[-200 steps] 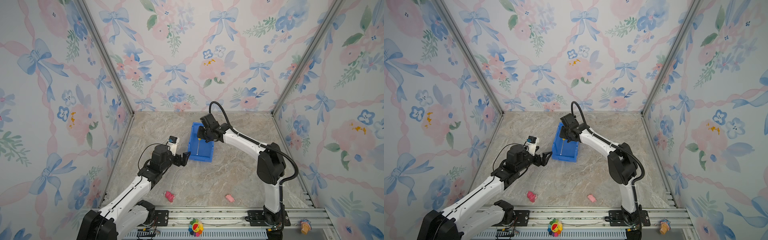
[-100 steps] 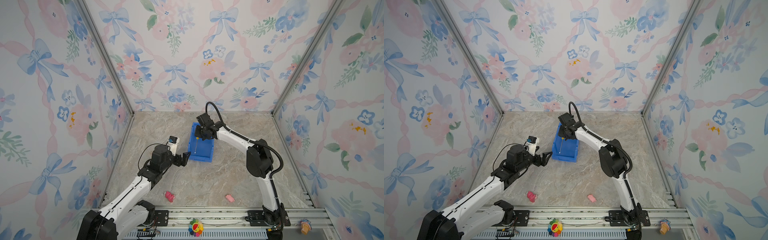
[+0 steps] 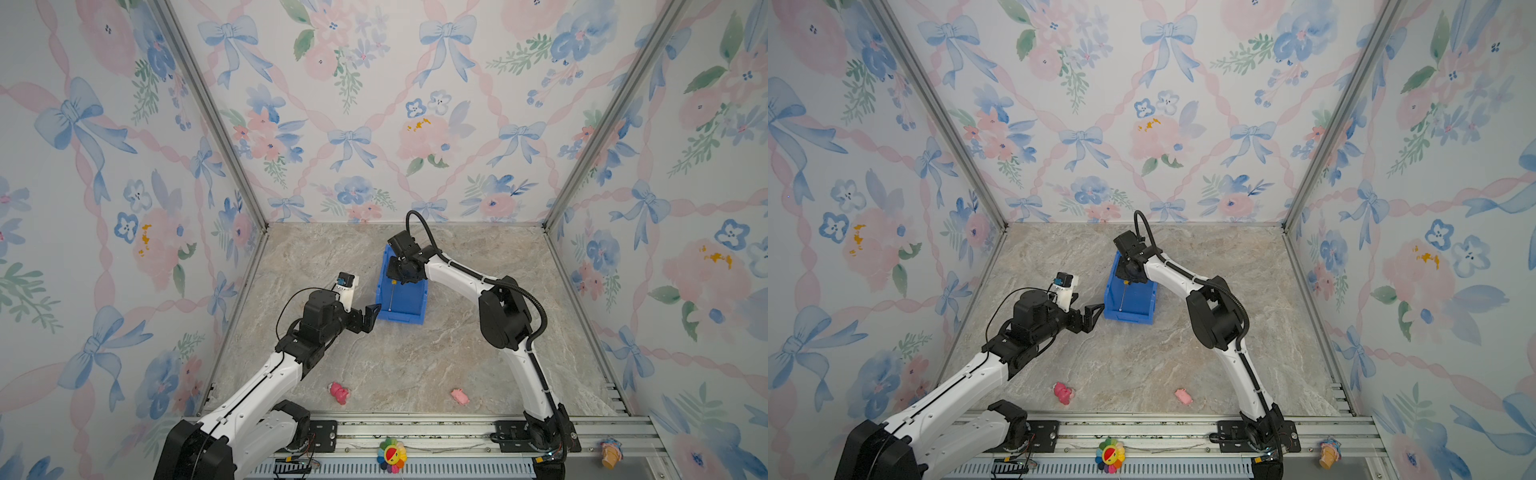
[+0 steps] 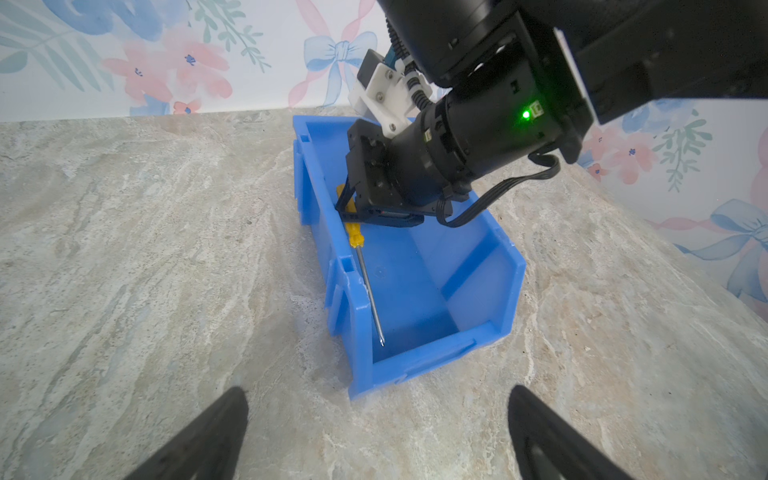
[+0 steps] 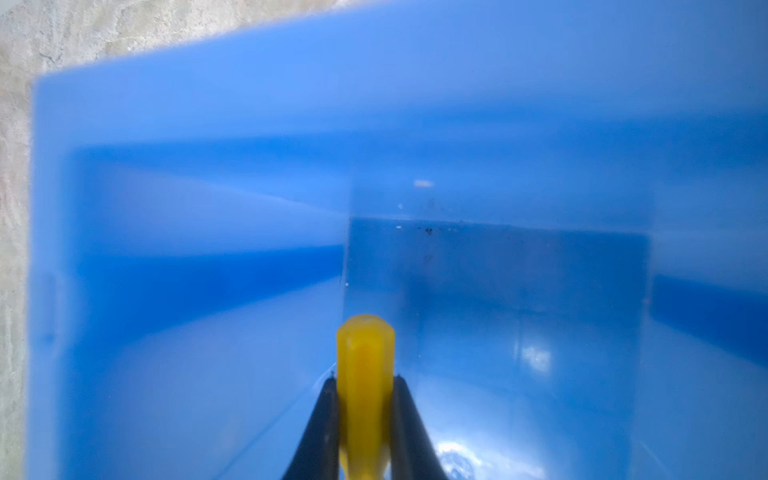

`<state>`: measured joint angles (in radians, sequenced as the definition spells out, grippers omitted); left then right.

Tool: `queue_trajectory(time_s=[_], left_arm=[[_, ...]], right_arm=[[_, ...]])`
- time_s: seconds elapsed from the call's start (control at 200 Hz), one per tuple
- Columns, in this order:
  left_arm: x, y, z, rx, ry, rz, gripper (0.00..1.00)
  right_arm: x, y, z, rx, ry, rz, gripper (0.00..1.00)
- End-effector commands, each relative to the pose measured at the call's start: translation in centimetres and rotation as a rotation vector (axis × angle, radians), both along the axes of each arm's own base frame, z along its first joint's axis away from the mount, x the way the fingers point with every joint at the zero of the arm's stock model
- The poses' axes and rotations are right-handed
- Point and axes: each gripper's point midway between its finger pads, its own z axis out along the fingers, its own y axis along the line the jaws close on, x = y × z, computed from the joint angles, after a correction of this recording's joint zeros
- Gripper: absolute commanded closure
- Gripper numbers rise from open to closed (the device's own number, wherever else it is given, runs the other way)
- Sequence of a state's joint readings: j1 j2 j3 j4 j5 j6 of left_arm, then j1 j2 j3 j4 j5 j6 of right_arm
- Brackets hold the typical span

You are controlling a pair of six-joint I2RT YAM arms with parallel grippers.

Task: Put the screwdriver in the bin
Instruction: 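Lower the screwdriver into the blue bin and open the right gripper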

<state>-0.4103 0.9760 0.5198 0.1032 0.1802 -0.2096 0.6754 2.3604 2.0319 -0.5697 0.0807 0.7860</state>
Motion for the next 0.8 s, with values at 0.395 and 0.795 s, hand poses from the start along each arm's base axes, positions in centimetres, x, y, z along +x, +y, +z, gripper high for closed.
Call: queue_trajectory(time_s=[0.395, 0.795], left_arm=[[0.1, 0.2, -0.1, 0.0, -0.013, -0.005, 0.02], [0.2, 0.3, -0.1, -0.008, -0.012, -0.001, 0.02]], right_arm=[[0.9, -0.3, -2.1, -0.034, 0.029, -0.019, 0.77], [1.1, -0.4, 0.0, -0.024, -0.015, -0.016, 0.68]])
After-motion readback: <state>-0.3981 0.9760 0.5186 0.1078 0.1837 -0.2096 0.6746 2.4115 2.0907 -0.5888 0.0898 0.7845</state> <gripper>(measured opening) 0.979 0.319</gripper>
